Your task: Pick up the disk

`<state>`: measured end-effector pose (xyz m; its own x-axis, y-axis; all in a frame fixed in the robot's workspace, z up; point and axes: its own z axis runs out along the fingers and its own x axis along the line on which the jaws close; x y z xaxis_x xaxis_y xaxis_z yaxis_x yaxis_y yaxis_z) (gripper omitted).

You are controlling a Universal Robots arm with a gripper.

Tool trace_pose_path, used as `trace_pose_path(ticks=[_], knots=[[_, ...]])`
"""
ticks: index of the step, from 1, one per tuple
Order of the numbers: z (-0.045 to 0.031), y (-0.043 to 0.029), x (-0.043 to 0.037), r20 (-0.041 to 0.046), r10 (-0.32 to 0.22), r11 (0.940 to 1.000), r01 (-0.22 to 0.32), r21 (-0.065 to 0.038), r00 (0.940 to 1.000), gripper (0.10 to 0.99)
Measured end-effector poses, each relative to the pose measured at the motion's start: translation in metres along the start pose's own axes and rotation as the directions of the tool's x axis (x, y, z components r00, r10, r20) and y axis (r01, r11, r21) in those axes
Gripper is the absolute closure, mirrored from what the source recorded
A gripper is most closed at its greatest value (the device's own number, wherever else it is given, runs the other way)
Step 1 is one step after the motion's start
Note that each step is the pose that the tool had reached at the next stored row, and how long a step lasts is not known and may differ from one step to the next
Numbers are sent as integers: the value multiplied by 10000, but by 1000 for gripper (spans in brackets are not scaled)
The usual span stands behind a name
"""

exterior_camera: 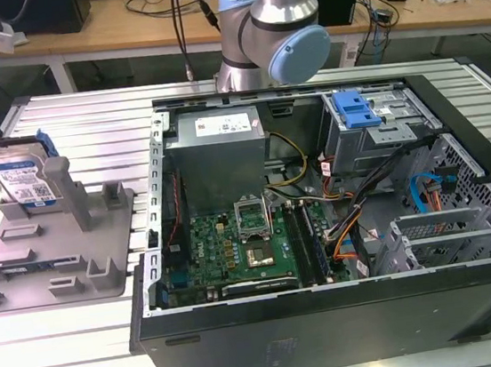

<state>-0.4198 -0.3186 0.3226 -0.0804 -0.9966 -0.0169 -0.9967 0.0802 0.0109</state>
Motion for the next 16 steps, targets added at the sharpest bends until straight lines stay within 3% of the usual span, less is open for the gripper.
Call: trace_pose_path(ticks=[16], knots=[[134, 15, -30, -2, -234, 9997, 234, -3, 9997, 604]])
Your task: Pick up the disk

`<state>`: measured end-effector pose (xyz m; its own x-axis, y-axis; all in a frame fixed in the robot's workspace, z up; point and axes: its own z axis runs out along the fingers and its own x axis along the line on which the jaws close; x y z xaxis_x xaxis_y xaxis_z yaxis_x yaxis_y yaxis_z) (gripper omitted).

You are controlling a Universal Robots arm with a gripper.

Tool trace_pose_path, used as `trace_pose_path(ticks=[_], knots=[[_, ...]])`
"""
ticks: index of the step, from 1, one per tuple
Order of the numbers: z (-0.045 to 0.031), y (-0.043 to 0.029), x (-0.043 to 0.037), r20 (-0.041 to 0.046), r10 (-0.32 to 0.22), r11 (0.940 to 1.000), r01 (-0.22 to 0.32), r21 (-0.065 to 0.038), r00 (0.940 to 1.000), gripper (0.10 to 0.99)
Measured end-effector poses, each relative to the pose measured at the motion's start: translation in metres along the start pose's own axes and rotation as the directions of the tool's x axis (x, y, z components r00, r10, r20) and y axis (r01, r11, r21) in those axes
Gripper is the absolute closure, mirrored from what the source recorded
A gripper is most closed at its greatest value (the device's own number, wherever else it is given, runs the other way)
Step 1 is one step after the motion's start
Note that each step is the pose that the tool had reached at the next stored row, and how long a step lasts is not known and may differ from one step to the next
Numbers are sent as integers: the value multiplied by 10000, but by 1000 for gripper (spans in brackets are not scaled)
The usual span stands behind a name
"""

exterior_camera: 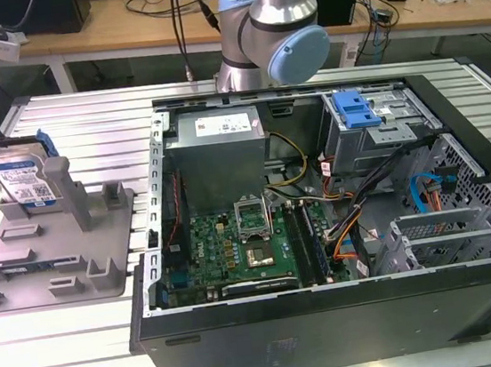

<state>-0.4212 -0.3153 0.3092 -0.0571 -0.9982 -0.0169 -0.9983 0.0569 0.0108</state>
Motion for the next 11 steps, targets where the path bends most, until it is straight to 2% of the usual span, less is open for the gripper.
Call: trace_pose_path(ticks=[11], knots=[[81, 10, 2, -1, -83, 10000, 83, -2, 10000, 604]])
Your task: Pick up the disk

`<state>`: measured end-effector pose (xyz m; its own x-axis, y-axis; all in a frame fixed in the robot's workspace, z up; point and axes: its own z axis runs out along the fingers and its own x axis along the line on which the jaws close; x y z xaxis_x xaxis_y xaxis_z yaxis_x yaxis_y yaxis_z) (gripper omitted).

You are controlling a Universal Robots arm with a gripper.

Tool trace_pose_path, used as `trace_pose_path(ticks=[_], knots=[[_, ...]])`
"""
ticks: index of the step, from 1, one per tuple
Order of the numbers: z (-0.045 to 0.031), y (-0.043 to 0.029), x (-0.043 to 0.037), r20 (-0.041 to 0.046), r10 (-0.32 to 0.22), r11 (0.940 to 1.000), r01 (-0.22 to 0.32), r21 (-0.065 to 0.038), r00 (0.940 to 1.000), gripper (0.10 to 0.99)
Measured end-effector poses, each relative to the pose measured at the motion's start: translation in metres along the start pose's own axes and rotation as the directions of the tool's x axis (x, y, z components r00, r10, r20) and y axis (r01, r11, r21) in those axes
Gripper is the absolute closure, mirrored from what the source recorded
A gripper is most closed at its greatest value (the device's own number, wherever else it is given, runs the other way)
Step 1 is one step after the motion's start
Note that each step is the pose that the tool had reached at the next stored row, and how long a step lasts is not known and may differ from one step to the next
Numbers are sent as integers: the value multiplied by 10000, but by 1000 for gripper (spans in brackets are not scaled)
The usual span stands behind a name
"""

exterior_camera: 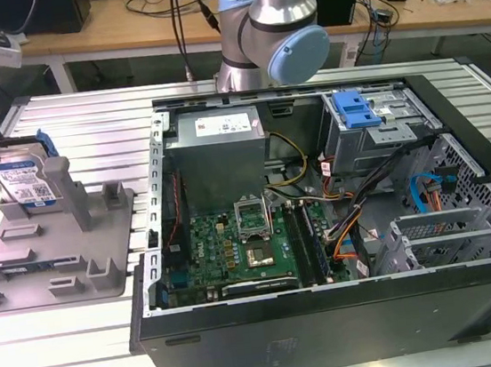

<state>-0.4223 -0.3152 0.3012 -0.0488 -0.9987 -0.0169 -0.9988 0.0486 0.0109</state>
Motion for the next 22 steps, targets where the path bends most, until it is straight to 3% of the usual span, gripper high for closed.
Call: trace_pose_path(ticks=[8, 9, 22], knots=[[38, 3, 2, -1, -22, 10000, 22, -1, 10000, 620], [41, 3, 3, 0, -21, 10000, 21, -1, 10000, 694], [55, 2, 29, -3, -22, 10000, 22, -2, 10000, 694]])
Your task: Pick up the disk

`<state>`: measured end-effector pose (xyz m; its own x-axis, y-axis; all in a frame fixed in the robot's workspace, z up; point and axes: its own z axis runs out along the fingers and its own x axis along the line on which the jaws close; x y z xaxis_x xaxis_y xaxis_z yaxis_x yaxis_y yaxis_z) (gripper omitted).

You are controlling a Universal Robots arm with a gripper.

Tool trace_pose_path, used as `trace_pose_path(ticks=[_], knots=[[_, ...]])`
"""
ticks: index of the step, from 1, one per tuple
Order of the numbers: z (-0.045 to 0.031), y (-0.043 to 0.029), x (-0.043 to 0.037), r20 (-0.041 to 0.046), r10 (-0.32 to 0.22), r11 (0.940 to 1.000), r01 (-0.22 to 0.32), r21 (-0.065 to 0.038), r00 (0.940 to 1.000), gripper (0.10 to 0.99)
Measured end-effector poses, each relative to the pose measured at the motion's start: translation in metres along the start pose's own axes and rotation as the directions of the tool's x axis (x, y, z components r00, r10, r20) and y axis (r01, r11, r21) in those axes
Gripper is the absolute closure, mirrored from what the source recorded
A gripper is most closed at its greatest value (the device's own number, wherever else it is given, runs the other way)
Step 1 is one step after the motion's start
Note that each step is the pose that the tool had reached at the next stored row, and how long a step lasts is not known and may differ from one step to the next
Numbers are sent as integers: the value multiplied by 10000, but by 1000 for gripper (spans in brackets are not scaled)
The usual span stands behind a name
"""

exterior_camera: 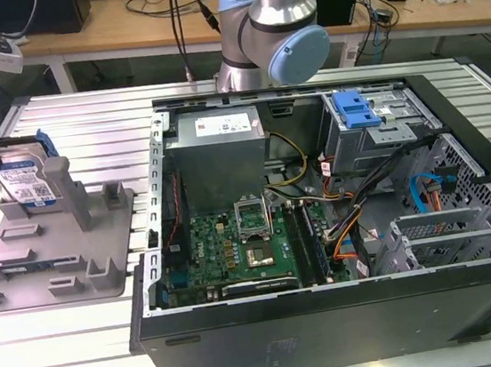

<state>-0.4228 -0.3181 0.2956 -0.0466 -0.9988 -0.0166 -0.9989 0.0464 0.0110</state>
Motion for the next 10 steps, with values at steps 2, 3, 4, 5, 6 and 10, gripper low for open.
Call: trace_pose_path(ticks=[2, 3, 4, 5, 6, 10], knots=[[3, 0, 1, 1, -1, 10000, 1, 0, 10000, 694], [4, 0, 1, 0, 0, 10000, 0, -1, 10000, 706], [6, 0, 2, 0, 0, 10000, 0, -1, 10000, 718], [7, 0, 3, 0, 0, 10000, 0, -1, 10000, 718], [8, 0, 4, 0, 0, 10000, 0, 0, 10000, 718], [11, -1, 9, 1, 0, 10000, 0, 1, 10000, 718]])
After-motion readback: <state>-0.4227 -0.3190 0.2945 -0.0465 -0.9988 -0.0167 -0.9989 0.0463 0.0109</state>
